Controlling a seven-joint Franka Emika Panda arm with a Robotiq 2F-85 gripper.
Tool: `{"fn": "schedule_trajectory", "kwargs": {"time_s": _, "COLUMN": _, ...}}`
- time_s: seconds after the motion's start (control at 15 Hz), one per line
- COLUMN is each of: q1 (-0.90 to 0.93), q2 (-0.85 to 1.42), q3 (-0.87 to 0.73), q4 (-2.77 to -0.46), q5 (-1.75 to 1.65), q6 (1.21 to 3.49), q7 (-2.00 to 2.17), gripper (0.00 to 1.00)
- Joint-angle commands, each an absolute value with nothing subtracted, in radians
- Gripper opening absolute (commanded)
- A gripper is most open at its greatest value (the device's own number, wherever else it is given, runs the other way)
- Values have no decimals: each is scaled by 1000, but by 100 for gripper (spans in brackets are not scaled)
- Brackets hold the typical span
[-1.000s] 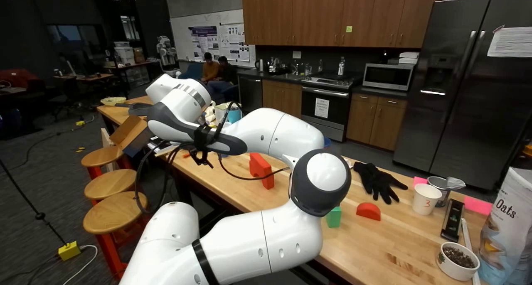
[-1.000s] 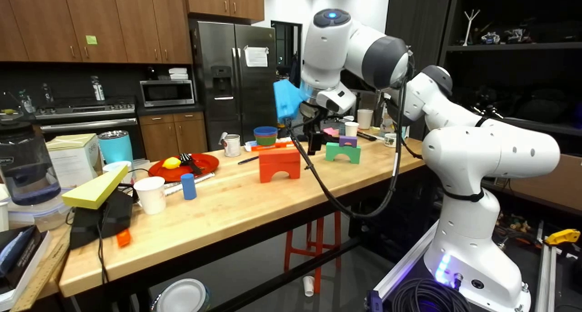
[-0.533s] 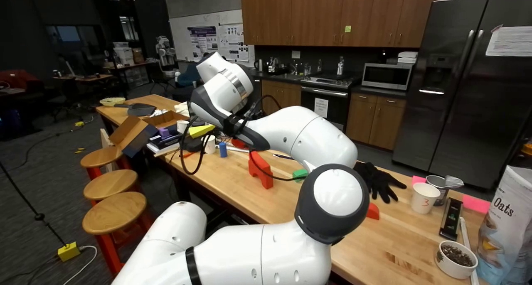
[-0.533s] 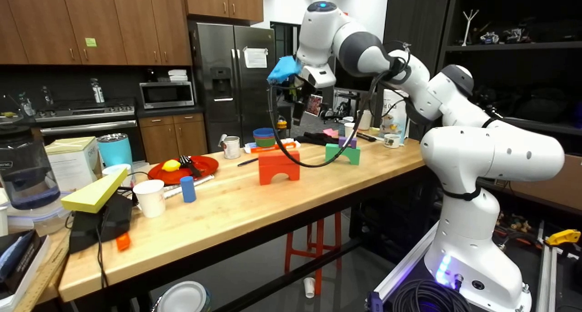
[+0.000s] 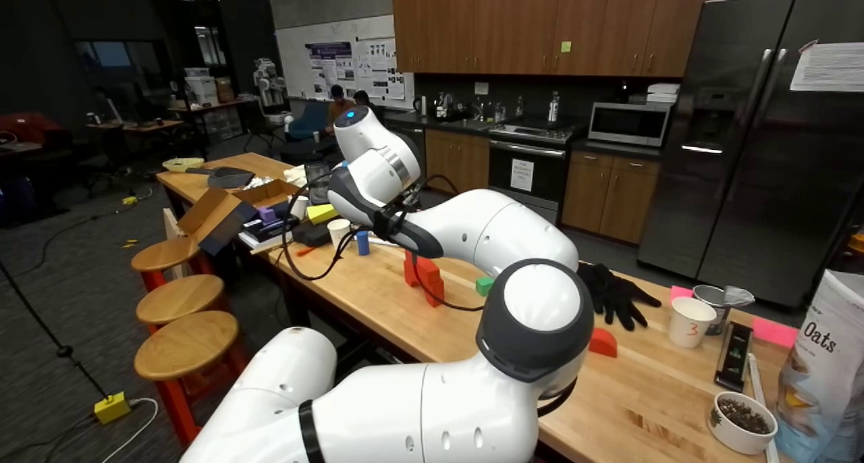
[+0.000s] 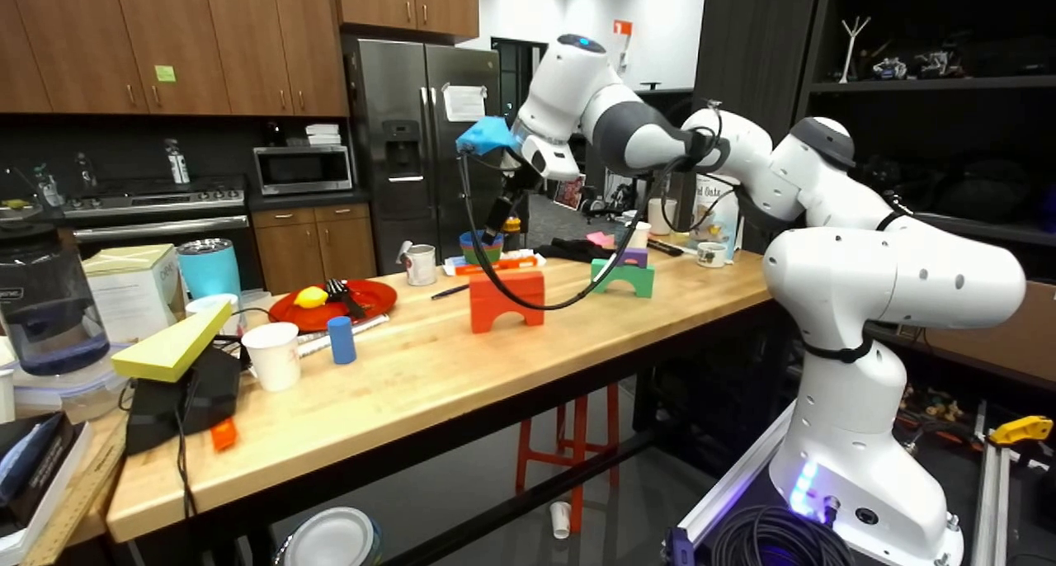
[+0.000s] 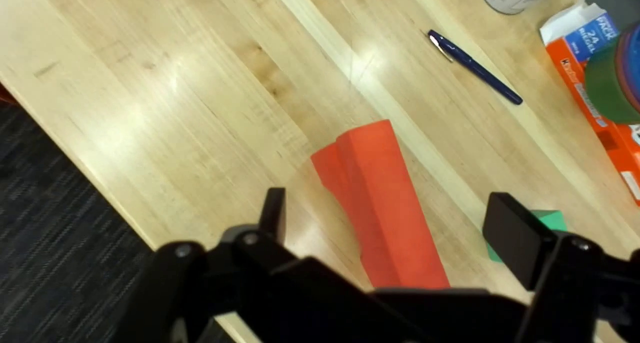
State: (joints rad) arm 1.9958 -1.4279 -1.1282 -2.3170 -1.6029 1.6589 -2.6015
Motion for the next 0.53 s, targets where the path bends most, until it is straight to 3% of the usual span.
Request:
{"fn": "schedule_trajectory", "kwargs": {"time_s": 0.0, "q1": 1954, "q2": -1384, "q3": -1180, "q4": -2296, "q5": -1581, "q6": 1789, "q7": -2593, "gripper": 100}}
{"fn": "schedule_trajectory", "kwargs": {"time_s": 0.47, "q1": 1946, "q2": -1369, "q3": -1295, "q4": -2269, "q5": -1501, "q6": 1907, "q7": -2602, "gripper": 100}}
